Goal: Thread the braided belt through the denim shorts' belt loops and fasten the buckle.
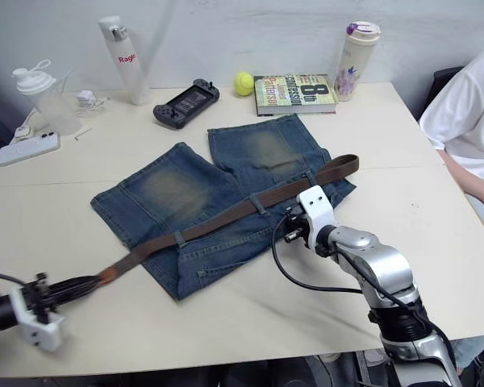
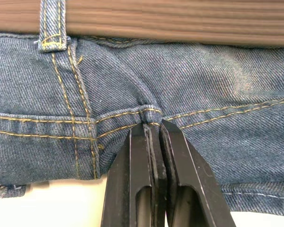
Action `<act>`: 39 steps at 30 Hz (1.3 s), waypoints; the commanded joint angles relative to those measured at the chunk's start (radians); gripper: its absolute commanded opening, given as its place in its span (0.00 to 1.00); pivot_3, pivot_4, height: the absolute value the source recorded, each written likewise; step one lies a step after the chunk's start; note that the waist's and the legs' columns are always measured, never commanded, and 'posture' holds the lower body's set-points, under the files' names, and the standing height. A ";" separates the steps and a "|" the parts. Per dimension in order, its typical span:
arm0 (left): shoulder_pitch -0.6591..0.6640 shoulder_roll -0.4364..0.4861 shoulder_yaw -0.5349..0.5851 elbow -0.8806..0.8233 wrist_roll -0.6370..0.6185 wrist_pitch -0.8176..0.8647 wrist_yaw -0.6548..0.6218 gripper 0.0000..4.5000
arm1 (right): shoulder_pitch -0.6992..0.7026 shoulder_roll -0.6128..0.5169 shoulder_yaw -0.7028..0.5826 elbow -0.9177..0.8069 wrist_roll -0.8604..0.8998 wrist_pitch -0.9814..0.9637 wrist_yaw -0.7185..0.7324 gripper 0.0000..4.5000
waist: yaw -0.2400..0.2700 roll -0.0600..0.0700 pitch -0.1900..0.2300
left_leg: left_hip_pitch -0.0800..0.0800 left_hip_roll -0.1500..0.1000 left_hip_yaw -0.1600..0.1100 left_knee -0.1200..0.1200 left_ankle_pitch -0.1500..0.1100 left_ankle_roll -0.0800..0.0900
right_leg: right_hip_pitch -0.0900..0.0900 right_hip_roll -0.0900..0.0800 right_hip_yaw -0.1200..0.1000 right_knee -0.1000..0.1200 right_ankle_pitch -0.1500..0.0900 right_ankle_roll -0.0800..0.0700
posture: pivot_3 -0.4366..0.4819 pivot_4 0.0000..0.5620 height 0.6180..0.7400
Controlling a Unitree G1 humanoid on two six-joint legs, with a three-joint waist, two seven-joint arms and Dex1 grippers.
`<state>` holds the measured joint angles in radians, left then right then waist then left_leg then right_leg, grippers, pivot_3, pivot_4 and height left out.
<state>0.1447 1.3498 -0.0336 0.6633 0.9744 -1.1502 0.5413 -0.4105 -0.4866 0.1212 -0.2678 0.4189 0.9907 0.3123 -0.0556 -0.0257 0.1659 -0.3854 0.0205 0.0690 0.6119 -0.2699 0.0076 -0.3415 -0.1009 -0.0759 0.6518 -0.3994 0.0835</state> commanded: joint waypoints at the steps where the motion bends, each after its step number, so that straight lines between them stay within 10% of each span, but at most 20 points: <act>1: -0.014 0.079 -0.160 0.264 0.224 0.162 0.258 0.00 | 0.017 0.013 0.024 0.025 -0.015 0.055 0.005 0.01 | 0.000 0.000 0.000 | 0.000 0.000 0.000 0.000 0.000 0.000 | 0.000 0.000 0.000 0.001 0.000 0.000 | 0.48 0.27 1.00; 12: -0.214 0.097 -0.443 0.532 0.266 0.204 0.452 0.00 | -0.001 0.031 0.024 0.034 -0.044 0.054 0.019 0.01 | 0.000 -0.002 -0.001 | 0.002 0.005 0.009 0.000 -0.003 -0.005 | -0.007 -0.001 -0.007 0.007 0.000 0.000 | 0.48 0.27 1.00; 21: -0.317 0.061 -0.400 0.511 0.038 -0.045 0.301 0.82 | -0.018 0.043 0.018 0.047 -0.070 0.054 0.028 0.00 | 0.024 0.000 -0.001 | 0.011 0.007 0.023 0.001 -0.006 -0.004 | -0.007 -0.016 -0.032 0.009 0.001 -0.001 | 0.48 0.27 1.00; 24: -0.351 0.045 -0.355 0.483 -0.105 -0.183 0.156 0.95 | -0.021 0.052 0.004 0.054 -0.071 0.053 0.029 0.00 | 0.030 0.001 -0.001 | 0.014 0.007 0.025 0.001 -0.008 -0.004 | -0.004 -0.017 -0.034 0.008 0.001 -0.002 | 0.48 0.27 1.00; 29: -0.325 0.090 -0.433 0.077 -0.557 -0.302 -0.133 0.98 | -0.031 0.077 -0.026 0.056 -0.053 0.063 0.038 0.40 | 0.027 -0.005 0.002 | 0.013 0.007 0.025 0.002 -0.007 -0.004 | -0.004 -0.018 -0.035 0.006 0.003 -0.005 | 0.48 0.27 1.00; 33: -0.174 0.194 -0.544 -0.548 -1.078 0.029 -0.421 0.98 | -0.041 0.086 -0.102 -0.042 0.023 0.122 0.067 0.82 | 0.003 -0.011 0.004 | 0.012 0.009 0.025 0.003 -0.007 -0.008 | -0.003 -0.016 -0.036 0.003 0.003 -0.006 | 0.48 0.27 1.00; 39: -0.101 0.180 -0.477 -0.873 -1.378 0.349 -0.607 0.98 | -0.062 0.060 -0.295 -0.246 0.216 0.299 0.122 0.99 | 0.000 0.001 0.017 | 0.003 0.009 0.025 0.008 -0.008 -0.006 | -0.003 -0.013 -0.034 0.000 0.004 -0.006 | 0.48 0.27 1.00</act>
<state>0.0268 1.5373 -0.5535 -0.1345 -0.2948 -0.9059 -0.0066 -0.4486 -0.4048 -0.0954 -0.4123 0.5404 1.2304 0.3956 -0.0555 -0.0246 0.1827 -0.3851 0.0297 0.0932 0.6209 -0.2771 0.0012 -0.3479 -0.1122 -0.1102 0.6529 -0.3956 0.0771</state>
